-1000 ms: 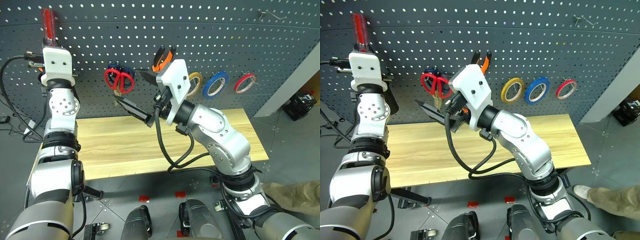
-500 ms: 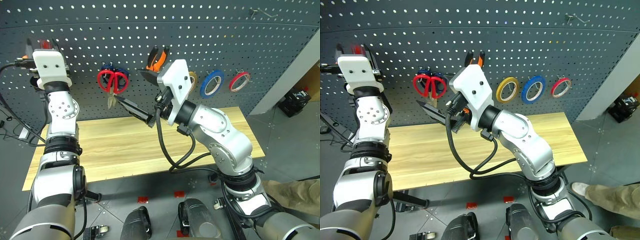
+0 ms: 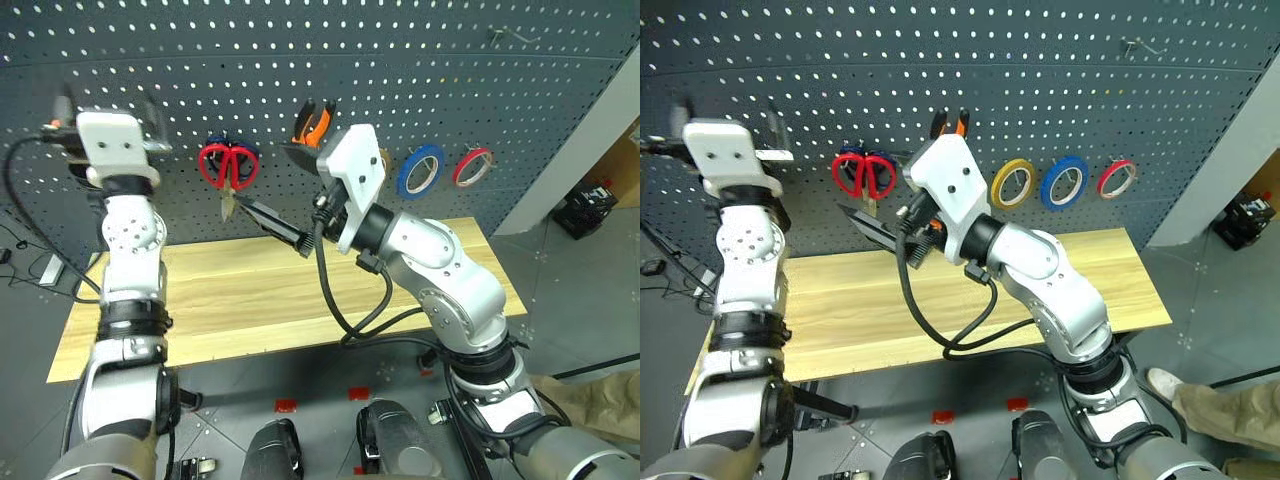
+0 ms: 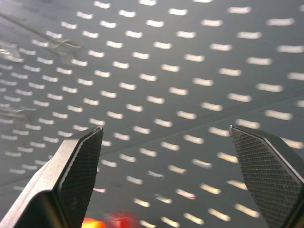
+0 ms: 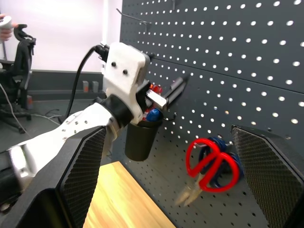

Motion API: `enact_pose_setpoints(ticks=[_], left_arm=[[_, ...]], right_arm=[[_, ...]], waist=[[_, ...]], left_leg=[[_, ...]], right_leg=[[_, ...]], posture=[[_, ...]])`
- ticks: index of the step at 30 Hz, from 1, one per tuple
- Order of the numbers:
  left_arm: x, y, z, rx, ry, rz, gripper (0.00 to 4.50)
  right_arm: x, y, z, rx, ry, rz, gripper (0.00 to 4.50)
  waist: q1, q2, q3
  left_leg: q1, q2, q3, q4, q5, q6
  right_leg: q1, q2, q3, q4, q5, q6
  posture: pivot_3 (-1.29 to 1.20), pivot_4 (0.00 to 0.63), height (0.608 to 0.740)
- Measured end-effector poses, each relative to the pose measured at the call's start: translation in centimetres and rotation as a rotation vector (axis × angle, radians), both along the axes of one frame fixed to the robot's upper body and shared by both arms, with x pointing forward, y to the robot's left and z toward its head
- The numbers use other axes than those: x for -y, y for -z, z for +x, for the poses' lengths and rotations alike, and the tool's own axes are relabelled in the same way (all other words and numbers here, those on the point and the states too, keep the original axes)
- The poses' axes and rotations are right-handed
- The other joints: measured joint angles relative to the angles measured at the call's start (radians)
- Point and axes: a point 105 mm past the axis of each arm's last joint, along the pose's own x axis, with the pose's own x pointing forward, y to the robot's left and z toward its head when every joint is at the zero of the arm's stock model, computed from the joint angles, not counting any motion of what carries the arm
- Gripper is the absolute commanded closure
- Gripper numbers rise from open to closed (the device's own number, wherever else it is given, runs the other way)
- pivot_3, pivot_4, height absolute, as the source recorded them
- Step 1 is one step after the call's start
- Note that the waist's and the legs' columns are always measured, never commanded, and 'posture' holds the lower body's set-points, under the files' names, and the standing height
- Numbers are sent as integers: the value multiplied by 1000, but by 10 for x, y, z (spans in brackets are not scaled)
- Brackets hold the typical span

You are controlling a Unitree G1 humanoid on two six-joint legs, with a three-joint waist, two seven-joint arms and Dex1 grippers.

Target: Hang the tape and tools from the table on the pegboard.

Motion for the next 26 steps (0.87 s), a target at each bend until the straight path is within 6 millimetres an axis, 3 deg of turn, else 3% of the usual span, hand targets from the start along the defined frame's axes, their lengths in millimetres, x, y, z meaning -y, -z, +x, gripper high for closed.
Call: enact_pose_setpoints(ticks=[3, 6, 10, 12, 17, 22, 26], left_arm=[[9, 44, -5, -205, 115, -66, 12], [14, 70, -17, -359, 178, -153, 12], [10, 93, -35, -496, 127, -187, 12], [6, 106, -44, -544, 109, -198, 12], [0, 128, -56, -613, 97, -221, 12], [-2, 148, -64, -646, 85, -285, 12], [-7, 158, -70, -655, 61, -316, 12]], right_arm=[[15, 17, 6, -38, 54, -28, 0], [35, 38, 15, -108, 128, -30, 0], [68, 67, 30, -165, 302, -29, 0], [87, 92, 40, -232, 411, -1, 0], [127, 148, 56, -298, 634, -13, 0], [185, 200, 68, -404, 890, -31, 0], [206, 222, 67, -440, 963, -75, 0]], waist=[[-8, 0, -4], [-9, 0, -13], [-3, 2, -34], [2, 2, -47], [13, 7, -66], [19, 11, -95], [22, 13, -104]], left_leg=[[0, 1, 0, 0, 0, 0], [2, 1, 0, 0, 0, 0], [9, 1, 0, -1, 0, 0], [16, 1, 1, -3, -4, -5], [17, 4, 2, -2, -5, -7], [17, 5, 3, -3, -5, -6], [17, 7, 3, -3, -5, -7]], right_leg=[[0, 1, 3, 1, 0, 0], [1, 2, 4, 2, 0, 0], [7, 3, 5, 0, 0, 0], [14, 3, 6, -3, -3, 3], [14, 6, 7, -8, -1, 0], [17, 7, 7, -14, -1, 0], [18, 9, 7, -14, -1, 0]], posture=[[-286, 87, 740], [-267, 72, 740], [-244, 53, 740], [-239, 42, 740], [-218, 19, 740], [-198, 0, 740], [-185, 0, 740]])
